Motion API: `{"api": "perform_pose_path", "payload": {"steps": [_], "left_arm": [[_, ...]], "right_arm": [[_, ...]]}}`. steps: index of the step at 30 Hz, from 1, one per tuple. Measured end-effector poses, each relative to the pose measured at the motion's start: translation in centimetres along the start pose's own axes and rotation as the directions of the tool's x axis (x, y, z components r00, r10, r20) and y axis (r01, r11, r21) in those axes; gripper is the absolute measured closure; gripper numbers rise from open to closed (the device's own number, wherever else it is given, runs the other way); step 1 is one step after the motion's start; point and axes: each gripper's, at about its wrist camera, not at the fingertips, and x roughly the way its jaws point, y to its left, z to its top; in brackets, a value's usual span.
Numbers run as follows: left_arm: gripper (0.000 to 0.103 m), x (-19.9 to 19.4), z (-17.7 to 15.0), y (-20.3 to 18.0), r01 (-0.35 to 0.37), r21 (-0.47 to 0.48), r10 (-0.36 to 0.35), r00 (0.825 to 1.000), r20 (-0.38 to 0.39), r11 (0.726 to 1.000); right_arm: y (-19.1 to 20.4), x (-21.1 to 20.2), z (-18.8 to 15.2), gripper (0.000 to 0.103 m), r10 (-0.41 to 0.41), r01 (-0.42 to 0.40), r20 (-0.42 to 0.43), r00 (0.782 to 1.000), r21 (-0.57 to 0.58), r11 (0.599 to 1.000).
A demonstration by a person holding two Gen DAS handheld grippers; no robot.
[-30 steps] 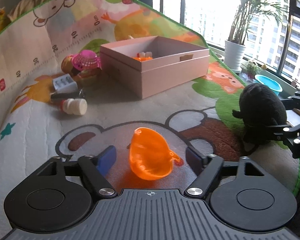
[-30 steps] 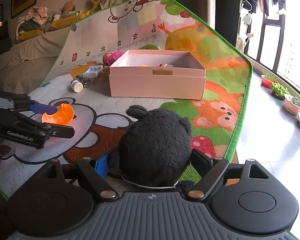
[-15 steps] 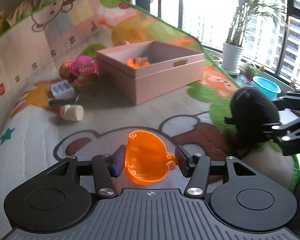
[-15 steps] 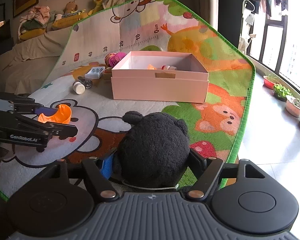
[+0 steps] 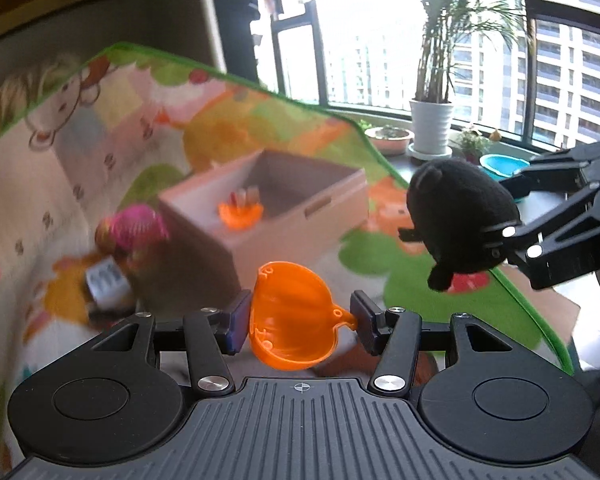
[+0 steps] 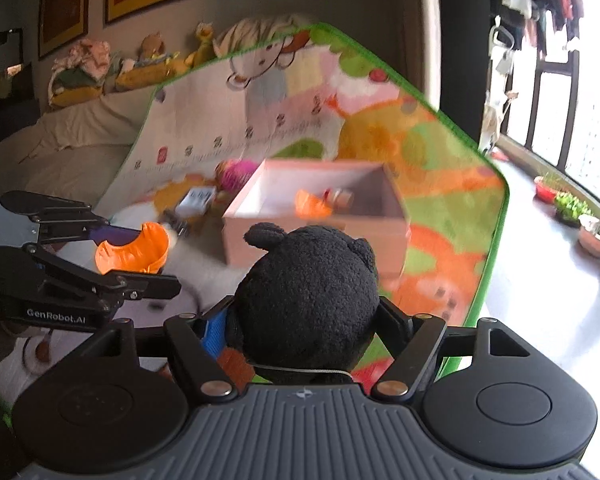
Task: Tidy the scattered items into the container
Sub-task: 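Release the pumpkin half into the pink box with the left tool while the right tool drops the plush in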
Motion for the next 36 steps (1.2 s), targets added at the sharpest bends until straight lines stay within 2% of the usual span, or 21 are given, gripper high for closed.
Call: {"api": "perform_pose_path", "payload": {"steps": [4, 9, 11, 14, 19, 24, 26, 27, 30, 31, 34, 36], "left_arm": [[0.045, 1.9, 3.5, 1.2, -0.013, 0.053, 0.011, 0.999, 0.044, 0.998], [0.045, 6.0, 8.5, 3.6, -0.028, 0.066, 0.022, 0.995, 0.093, 0.997], [0.045, 8.3, 10.0, 4.5, -0.045, 0.066, 0.039, 0.995, 0.090, 0.997], [0.045, 11.9, 11.2, 6.0, -0.060, 0.047, 0.057, 0.997, 0.057, 0.997], [0.045, 16.3, 10.8, 8.2, -0.077, 0.016, 0.078, 0.997, -0.004, 0.997], [0.045, 18.9, 10.3, 9.3, -0.077, -0.002, 0.077, 0.997, -0.029, 0.997], [0.033, 19.5, 10.1, 9.7, -0.075, -0.008, 0.075, 0.997, -0.029, 0.997], [0.022, 19.6, 10.0, 9.9, -0.074, -0.013, 0.074, 0.997, -0.031, 0.997], [0.018, 18.6, 9.7, 10.6, -0.076, -0.032, 0.076, 0.997, -0.005, 0.997], [0.014, 17.9, 9.6, 10.9, -0.082, -0.040, 0.082, 0.997, 0.005, 0.996], [0.008, 15.1, 8.6, 11.7, -0.097, -0.084, 0.101, 0.994, 0.039, 0.992], [0.006, 13.0, 7.2, 12.2, -0.104, -0.123, 0.111, 0.993, 0.048, 0.987]], "right_arm": [[-1.9, 0.8, 3.9, 0.030, -0.022, 0.021, 0.063, 0.998, 0.015, 1.000], [-4.5, 3.6, 10.2, 0.030, 0.004, -0.009, 0.135, 0.991, 0.035, 0.999], [-5.7, 5.9, 12.4, 0.030, 0.015, -0.024, 0.136, 0.991, 0.063, 0.998], [-7.8, 10.5, 14.6, 0.030, 0.048, -0.060, 0.083, 0.995, 0.148, 0.987], [-9.5, 17.5, 14.7, 0.030, 0.103, -0.091, -0.035, 0.994, 0.256, 0.962], [-9.9, 21.3, 13.8, 0.029, 0.108, -0.076, -0.094, 0.990, 0.301, 0.951], [-9.9, 22.0, 13.5, 0.022, 0.118, -0.085, -0.087, 0.989, 0.314, 0.946], [-9.9, 22.0, 13.4, 0.018, 0.109, -0.079, -0.076, 0.991, 0.317, 0.945], [-10.1, 21.1, 13.8, 0.014, 0.069, -0.057, -0.026, 0.997, 0.306, 0.950], [-10.1, 20.6, 13.8, 0.012, 0.052, -0.048, -0.007, 0.999, 0.300, 0.953], [-9.9, 19.1, 14.0, 0.003, 0.001, -0.011, 0.036, 0.999, 0.280, 0.960], [-9.4, 18.3, 13.9, 0.003, -0.014, 0.002, 0.047, 0.999, 0.252, 0.968]]}}
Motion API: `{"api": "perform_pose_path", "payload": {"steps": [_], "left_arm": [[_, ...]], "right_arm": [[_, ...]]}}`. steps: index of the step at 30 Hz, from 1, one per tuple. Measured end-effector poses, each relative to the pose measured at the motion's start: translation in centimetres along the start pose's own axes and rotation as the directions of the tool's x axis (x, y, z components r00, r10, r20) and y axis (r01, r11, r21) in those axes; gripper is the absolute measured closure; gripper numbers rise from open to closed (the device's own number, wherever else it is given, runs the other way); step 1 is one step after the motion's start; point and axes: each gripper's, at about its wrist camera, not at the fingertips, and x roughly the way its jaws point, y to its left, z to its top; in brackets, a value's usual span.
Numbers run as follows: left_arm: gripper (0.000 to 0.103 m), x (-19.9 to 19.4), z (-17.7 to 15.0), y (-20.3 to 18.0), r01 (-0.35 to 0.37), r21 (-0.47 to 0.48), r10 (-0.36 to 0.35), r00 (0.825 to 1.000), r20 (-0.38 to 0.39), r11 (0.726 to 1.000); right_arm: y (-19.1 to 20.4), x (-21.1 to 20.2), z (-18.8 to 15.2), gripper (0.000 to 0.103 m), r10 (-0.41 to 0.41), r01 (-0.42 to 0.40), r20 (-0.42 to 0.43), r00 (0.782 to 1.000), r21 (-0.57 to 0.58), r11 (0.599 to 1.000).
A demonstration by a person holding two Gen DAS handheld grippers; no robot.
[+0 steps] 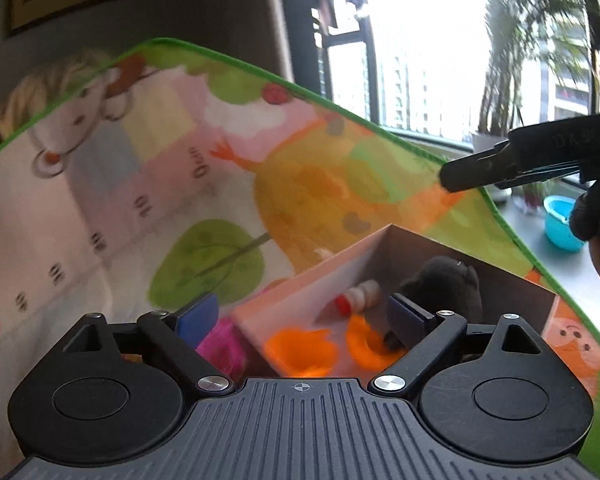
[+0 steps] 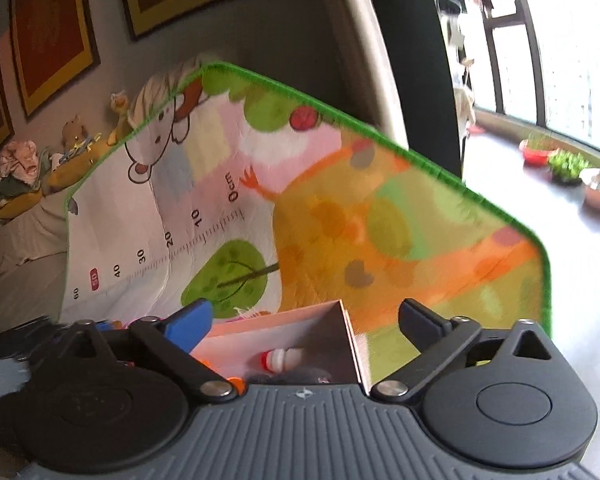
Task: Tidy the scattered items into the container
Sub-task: 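Release the pumpkin half into the pink box with the left tool while the right tool drops the plush in, then grasp the yellow pink-topped toy on the mat with the right tool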
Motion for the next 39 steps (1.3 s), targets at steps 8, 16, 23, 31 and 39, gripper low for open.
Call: {"api": "perform_pose_path", "payload": {"steps": [8, 16, 23, 31, 39], "left_arm": [[0.003, -6.6, -7.4, 2.5, -0.129, -0.099, 0.122, 0.990, -0.067, 0.987], [0.003, -9.5, -13.3, 4.7, -0.133, -0.293, 0.118, 0.991, -0.067, 0.947], [0.002, -10.9, -15.1, 7.3, -0.112, -0.486, 0.138, 0.990, 0.017, 0.866], [0.001, -11.5, -15.8, 9.1, -0.074, -0.594, 0.128, 0.991, 0.049, 0.801], [0.001, -11.5, -15.8, 8.9, -0.023, -0.582, 0.073, 0.995, 0.062, 0.813]], "right_arm": [[5.6, -2.2, -1.3, 0.003, 0.030, -0.030, 0.003, 1.000, -0.147, 0.989], [14.6, -0.5, -1.2, 0.019, 0.094, -0.120, -0.098, 0.991, -0.304, 0.945], [18.5, 8.2, 2.7, 0.024, 0.125, -0.208, -0.353, 0.927, -0.207, 0.956], [23.1, 17.7, -0.1, 0.018, -0.035, -0.176, -0.497, 0.867, -0.371, 0.912], [25.2, 20.9, -3.1, 0.022, -0.128, -0.156, -0.510, 0.850, -0.477, 0.865]]}}
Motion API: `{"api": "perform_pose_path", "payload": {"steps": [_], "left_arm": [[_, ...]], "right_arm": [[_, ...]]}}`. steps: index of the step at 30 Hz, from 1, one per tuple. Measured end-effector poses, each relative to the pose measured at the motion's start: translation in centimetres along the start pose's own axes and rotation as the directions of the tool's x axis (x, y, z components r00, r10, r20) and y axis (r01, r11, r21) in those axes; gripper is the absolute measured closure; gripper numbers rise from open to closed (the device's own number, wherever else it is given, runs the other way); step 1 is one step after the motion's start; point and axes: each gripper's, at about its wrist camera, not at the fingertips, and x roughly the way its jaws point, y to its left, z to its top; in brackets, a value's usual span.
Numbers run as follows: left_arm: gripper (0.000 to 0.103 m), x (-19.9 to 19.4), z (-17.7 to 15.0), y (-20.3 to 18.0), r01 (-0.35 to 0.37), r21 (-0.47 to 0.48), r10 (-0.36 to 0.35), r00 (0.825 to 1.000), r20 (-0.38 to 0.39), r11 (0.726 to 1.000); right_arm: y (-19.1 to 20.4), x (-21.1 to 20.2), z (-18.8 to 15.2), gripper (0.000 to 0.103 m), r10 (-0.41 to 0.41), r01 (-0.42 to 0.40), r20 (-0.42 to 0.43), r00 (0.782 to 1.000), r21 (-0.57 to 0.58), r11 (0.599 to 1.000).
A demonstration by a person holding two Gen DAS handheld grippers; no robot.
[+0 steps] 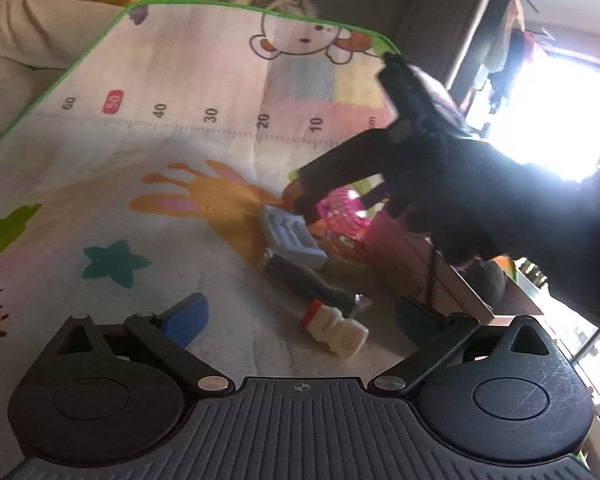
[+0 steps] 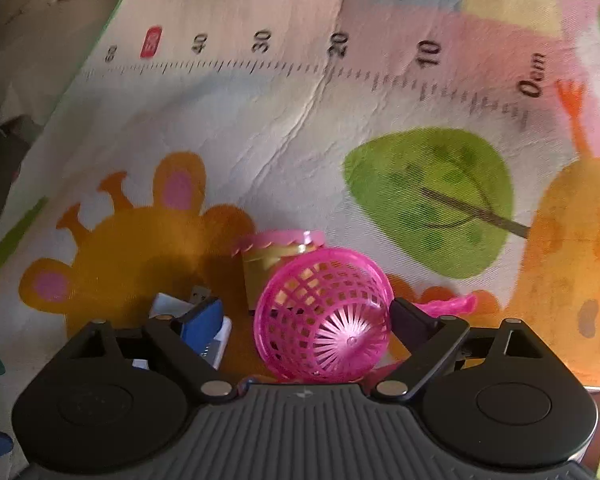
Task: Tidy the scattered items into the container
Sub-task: 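Grasp the yellow pink-topped toy on the mat with the right tool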
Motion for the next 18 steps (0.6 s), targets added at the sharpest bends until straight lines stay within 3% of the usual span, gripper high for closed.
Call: {"api": "perform_pose_path", "payload": {"steps": [1, 7, 12, 14, 18], "left_arm": [[0.000, 0.0, 0.0, -0.1, 0.006, 0.004, -0.006, 1.000, -0.002, 1.000], [0.000, 0.1, -0.3, -0.7, 0.026, 0.029, -0.025, 0.999, -0.025, 0.999], [0.000, -0.1, -0.6, -1.0, 0.080, 0.039, -0.078, 0.996, -0.034, 0.996], [0.000, -0.1, -0.6, -1.1, 0.099, 0.040, -0.098, 0.994, -0.039, 0.994], [0.000, 0.1, -0.7, -0.9, 0.092, 0.039, -0.090, 0.995, -0.046, 0.995]], "right_arm": [[0.3, -0.3, -0.1, 0.033, 0.009, -0.009, 0.008, 1.000, -0.011, 1.000], [2.7, -3.4, -3.2, 0.032, 0.110, -0.112, -0.033, 0.993, -0.055, 0.992], [3.9, -7.1, -5.7, 0.031, 0.260, -0.271, -0.120, 0.958, -0.091, 0.958], [3.7, -8.6, -5.4, 0.022, 0.248, -0.253, -0.056, 0.967, -0.104, 0.962], [2.1, -7.8, -3.1, 0.021, 0.151, -0.150, 0.083, 0.985, -0.016, 0.989]]}}
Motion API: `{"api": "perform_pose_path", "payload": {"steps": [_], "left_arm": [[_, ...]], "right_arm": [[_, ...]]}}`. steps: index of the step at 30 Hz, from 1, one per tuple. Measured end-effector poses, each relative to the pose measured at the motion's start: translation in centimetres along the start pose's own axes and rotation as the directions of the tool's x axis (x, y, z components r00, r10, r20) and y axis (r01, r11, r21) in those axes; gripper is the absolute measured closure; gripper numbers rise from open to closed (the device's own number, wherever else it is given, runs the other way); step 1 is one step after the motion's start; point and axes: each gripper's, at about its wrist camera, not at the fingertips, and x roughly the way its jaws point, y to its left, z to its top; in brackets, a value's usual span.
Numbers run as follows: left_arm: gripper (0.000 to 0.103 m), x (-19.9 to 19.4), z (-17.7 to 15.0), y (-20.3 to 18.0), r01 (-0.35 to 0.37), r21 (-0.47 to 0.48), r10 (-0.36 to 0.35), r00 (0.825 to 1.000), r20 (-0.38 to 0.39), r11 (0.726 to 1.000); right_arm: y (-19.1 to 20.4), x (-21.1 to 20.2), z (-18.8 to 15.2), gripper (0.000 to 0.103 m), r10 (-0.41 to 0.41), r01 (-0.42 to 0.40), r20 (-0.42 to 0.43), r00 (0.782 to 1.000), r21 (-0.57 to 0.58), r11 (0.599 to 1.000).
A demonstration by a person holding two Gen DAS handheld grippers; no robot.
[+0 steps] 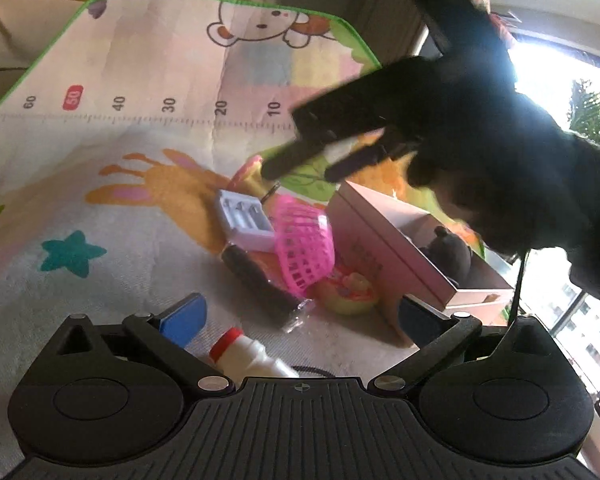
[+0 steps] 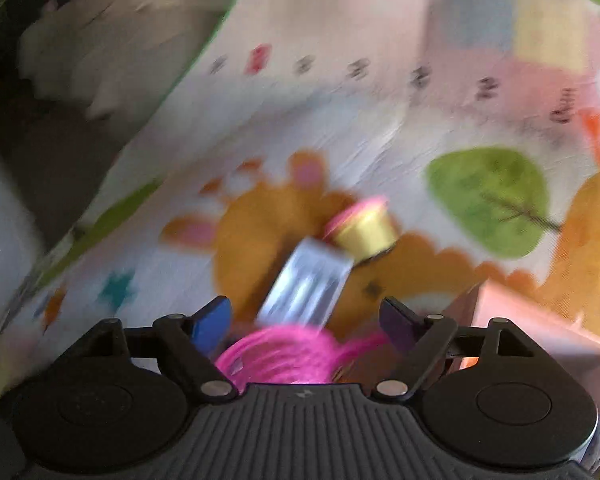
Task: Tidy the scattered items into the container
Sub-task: 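Grasp the yellow pink-topped toy on the mat with the right tool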
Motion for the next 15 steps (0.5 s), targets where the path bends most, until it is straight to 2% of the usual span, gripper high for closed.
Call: {"api": "perform_pose_path", "payload": {"steps": [3, 6, 8, 9, 10, 15], "left_arm": [[0.000, 0.1, 0.1, 0.2, -0.006, -0.006, 0.006, 1.000, -0.004, 1.000], [0.000, 0.3, 0.1, 0.3, -0.006, -0.010, 0.006, 1.000, -0.007, 1.000], [0.000, 0.3, 0.1, 0.4, -0.004, -0.016, 0.004, 1.000, -0.012, 1.000], [0.000, 0.2, 0.1, 0.4, -0.002, -0.018, 0.001, 1.000, -0.013, 1.000], [0.000, 0.2, 0.1, 0.5, 0.001, -0.019, -0.002, 1.000, -0.013, 1.000], [0.000, 0.1, 0.1, 0.2, 0.013, -0.001, -0.013, 1.000, -0.010, 1.000]], "right_arm": [[-0.7, 2.9, 1.7, 0.021, -0.093, 0.091, 0.036, 0.995, 0.055, 0.994], [-0.9, 6.3, 2.5, 0.026, -0.127, 0.127, 0.007, 0.992, 0.050, 0.991], [-0.5, 7.7, 2.6, 0.043, -0.158, 0.158, -0.005, 0.987, 0.012, 0.987], [-0.4, 8.0, 2.6, 0.059, -0.164, 0.164, -0.016, 0.986, 0.001, 0.986], [-0.4, 8.0, 2.4, 0.065, -0.163, 0.163, -0.021, 0.986, 0.002, 0.987], [-0.7, 4.1, 0.8, 0.065, -0.062, 0.062, 0.000, 0.998, 0.030, 0.998]]}}
